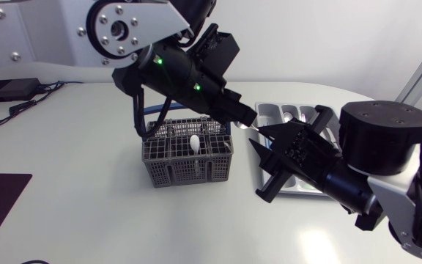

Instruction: Unload the cutlery basket into the drawer organizer.

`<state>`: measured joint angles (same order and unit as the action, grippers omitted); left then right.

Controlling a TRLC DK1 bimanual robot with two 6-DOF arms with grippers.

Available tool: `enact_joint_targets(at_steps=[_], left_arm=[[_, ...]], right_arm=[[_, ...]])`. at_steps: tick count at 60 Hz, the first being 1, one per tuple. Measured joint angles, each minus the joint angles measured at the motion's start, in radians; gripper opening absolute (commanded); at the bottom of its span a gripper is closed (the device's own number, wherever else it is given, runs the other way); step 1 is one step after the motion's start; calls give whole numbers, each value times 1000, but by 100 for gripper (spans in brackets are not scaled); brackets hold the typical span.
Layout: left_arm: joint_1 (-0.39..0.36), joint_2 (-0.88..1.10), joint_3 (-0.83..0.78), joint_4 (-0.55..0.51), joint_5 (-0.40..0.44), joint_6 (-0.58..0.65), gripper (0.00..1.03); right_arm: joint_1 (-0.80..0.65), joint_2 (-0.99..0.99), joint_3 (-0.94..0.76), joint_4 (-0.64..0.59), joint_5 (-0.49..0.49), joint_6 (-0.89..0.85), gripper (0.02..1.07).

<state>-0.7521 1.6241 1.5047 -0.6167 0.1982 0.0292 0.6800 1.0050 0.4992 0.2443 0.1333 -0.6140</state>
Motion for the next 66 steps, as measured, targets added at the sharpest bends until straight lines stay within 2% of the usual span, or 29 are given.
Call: enact_joint_targets(at_steps=[7, 18, 30, 47, 59, 62, 66], left_arm=[[-9, 0, 0, -5, 0, 0, 7], [-14, 0, 0, -7, 0, 0, 7], [-14, 0, -2, -7, 0, 1, 7], [-14, 0, -21, -6, 0, 16, 8], [-14, 0, -21, -6, 0, 20, 10], [-14, 0, -21, -6, 0, 20, 18], [-14, 0, -21, -6, 0, 21, 40]], right_arm=[[0, 0, 0, 0, 3, -1, 29], [3, 3, 0, 1, 6, -15, 18], [6, 5, 0, 10, 14, -19, 16], [13, 19, 0, 8, 14, -23, 8], [19, 19, 0, 7, 22, -24, 8], [19, 19, 0, 7, 23, -26, 8], [20, 19, 0, 6, 23, -27, 8]])
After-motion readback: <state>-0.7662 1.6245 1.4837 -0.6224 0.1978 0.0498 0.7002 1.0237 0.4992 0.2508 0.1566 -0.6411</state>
